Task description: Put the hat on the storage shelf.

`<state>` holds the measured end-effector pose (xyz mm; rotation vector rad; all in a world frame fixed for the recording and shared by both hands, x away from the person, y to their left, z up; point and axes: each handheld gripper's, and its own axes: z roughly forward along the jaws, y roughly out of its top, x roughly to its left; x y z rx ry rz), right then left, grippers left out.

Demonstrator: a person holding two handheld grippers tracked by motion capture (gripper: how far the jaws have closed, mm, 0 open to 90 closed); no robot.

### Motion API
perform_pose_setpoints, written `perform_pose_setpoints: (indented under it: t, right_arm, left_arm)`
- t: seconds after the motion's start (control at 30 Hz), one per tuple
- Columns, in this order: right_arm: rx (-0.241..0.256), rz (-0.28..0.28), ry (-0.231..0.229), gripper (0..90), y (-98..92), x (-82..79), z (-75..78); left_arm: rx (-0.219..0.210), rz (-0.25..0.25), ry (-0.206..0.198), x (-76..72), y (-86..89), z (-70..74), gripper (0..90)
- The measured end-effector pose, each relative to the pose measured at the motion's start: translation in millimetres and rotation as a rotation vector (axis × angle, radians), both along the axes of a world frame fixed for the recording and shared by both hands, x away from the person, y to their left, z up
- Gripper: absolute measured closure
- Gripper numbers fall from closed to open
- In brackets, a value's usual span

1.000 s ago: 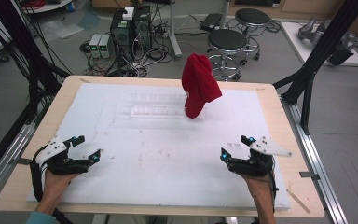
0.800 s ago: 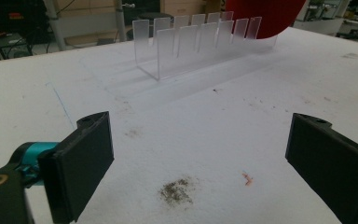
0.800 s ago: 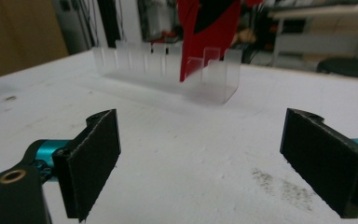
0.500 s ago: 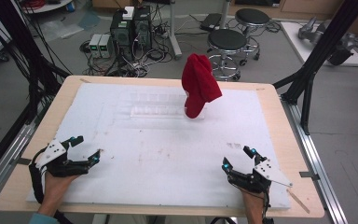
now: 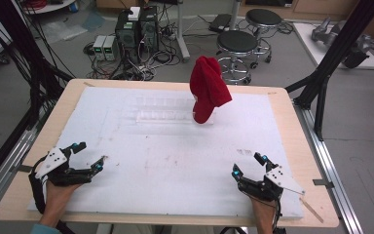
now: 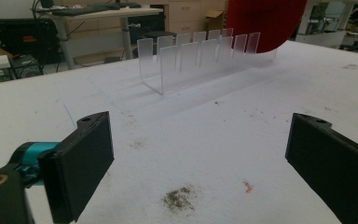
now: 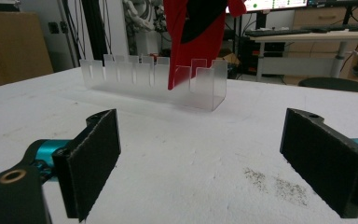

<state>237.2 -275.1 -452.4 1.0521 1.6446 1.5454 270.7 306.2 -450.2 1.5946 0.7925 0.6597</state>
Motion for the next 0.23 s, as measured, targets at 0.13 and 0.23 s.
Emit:
perform_pose_setpoints:
  t: [0.13, 0.23]
  right_arm:
    - [0.003, -0.002, -0.019, 11.0, -0.9, -1.3, -0.5]
    - [0.009, -0.007, -0.025, 11.1, -0.6, -2.6, -0.8]
  left_arm:
    - [0.002, -0.002, -0.008, -0.8, 0.2, 0.0, 8.0]
    - [-0.011, 0.003, -0.031, -3.1, 1.1, -0.6, 8.0]
